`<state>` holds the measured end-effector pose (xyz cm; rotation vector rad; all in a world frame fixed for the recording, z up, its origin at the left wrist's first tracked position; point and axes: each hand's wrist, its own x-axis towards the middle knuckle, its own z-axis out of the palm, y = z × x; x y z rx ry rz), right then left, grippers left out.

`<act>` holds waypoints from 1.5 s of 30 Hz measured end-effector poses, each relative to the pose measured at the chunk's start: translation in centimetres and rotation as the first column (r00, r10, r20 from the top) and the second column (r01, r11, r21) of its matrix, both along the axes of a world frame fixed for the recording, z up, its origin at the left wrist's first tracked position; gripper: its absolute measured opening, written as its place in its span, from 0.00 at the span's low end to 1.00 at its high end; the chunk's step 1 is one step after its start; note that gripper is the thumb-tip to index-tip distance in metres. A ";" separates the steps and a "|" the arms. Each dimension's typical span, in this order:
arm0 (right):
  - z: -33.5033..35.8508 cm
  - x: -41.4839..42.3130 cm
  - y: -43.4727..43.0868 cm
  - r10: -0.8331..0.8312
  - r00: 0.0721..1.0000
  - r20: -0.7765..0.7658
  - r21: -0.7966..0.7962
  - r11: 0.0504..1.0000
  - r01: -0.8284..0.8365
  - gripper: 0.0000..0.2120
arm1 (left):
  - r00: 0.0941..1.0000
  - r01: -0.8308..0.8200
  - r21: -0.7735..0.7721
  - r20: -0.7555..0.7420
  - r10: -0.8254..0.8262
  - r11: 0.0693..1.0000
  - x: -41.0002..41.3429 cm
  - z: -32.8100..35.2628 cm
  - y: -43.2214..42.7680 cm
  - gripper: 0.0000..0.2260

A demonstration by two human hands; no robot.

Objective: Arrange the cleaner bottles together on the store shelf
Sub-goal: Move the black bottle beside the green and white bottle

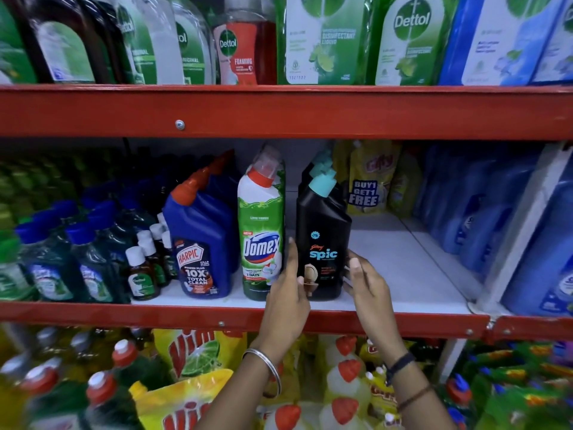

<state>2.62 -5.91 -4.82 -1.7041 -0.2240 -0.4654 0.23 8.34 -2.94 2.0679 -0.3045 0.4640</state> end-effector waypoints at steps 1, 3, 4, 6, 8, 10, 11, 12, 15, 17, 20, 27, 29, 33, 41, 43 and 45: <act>0.0 0.0 -0.1 0.005 1.000 -0.007 0.016 1.000 -0.005 0.12 | 1.000 0.006 -0.007 -0.009 -0.006 1.000 -0.1 0.1 0.0 0.29; 0.1 -0.1 -0.1 0.008 1.000 -0.014 0.030 1.000 -0.007 0.12 | 1.000 0.007 -0.030 -0.027 -0.008 1.000 -0.1 0.2 0.1 0.30; 0.1 -0.1 -0.1 0.009 1.000 -0.017 0.030 1.000 -0.008 0.12 | 0.999 0.006 -0.031 -0.033 -0.007 1.000 -0.1 0.3 0.1 0.31; 0.1 -0.1 -0.1 0.009 1.000 -0.014 0.029 1.000 -0.008 0.12 | 0.999 0.009 -0.033 -0.037 -0.010 0.999 -0.1 0.3 0.1 0.33; 0.1 -0.1 -0.1 -0.003 1.000 -0.013 0.018 1.000 0.003 0.12 | 0.999 0.011 -0.033 -0.035 -0.012 0.999 -0.2 0.5 0.1 0.32; 0.2 -0.3 -0.2 -0.013 1.000 -0.018 -0.004 1.000 0.013 0.12 | 0.999 0.023 -0.039 -0.041 -0.025 0.999 -0.2 0.5 0.3 0.31; 0.4 -0.5 -0.1 -0.014 0.999 -0.031 -0.013 1.000 0.014 0.12 | 0.998 0.028 -0.052 -0.049 -0.031 0.998 -0.1 0.4 0.4 0.31; 0.7 -0.8 0.1 -0.006 0.999 -0.043 -0.021 1.000 0.005 0.14 | 0.998 0.028 -0.081 -0.047 -0.032 0.996 -0.2 0.2 0.5 0.30; 0.9 -2.2 1.5 -0.082 0.995 -0.058 -0.059 0.995 0.079 0.26 | 0.999 -0.025 -0.257 0.026 0.033 0.966 -1.0 -0.6 0.6 0.23; 1.0 -3.8 3.3 -0.155 0.988 0.022 -0.016 0.988 0.155 0.24 | 0.980 -0.097 -0.395 0.124 0.157 0.914 -2.1 -0.9 1.1 0.14; 1.3 -5.5 6.5 -0.001 0.994 0.113 0.031 1.000 -0.002 0.21 | 0.938 -0.163 -0.494 0.192 0.290 0.854 -2.8 -0.6 3.0 0.12; 1.2 -3.5 12.0 0.180 0.983 -0.019 -0.012 0.984 -0.180 0.41 | 0.995 -0.093 -0.372 0.003 0.102 0.923 -0.6 -0.6 7.0 0.24; 1.3 -3.0 12.7 0.156 0.987 -0.038 -0.006 0.988 -0.156 0.48 | 0.997 -0.077 -0.366 -0.054 0.062 0.927 -0.4 -0.4 7.5 0.25; 0.7 -2.1 13.2 0.140 0.990 -0.036 0.024 0.990 -0.139 0.45 | 0.995 -0.063 -0.335 -0.096 0.032 0.940 -0.7 0.2 7.9 0.22; 0.0 -1.6 13.1 0.079 0.996 -0.050 0.038 0.996 -0.078 0.41 | 0.996 -0.035 -0.351 -0.094 0.002 0.936 -0.8 0.2 8.3 0.27; 0.1 -1.7 13.1 0.071 0.996 -0.057 0.028 0.997 -0.070 0.41 | 0.995 -0.037 -0.352 -0.101 0.001 0.935 -0.8 0.1 8.4 0.26; 0.1 -1.8 12.9 0.073 0.996 -0.060 0.019 0.997 -0.072 0.41 | 0.995 -0.031 -0.353 -0.098 -0.004 0.935 -0.7 0.0 8.5 0.24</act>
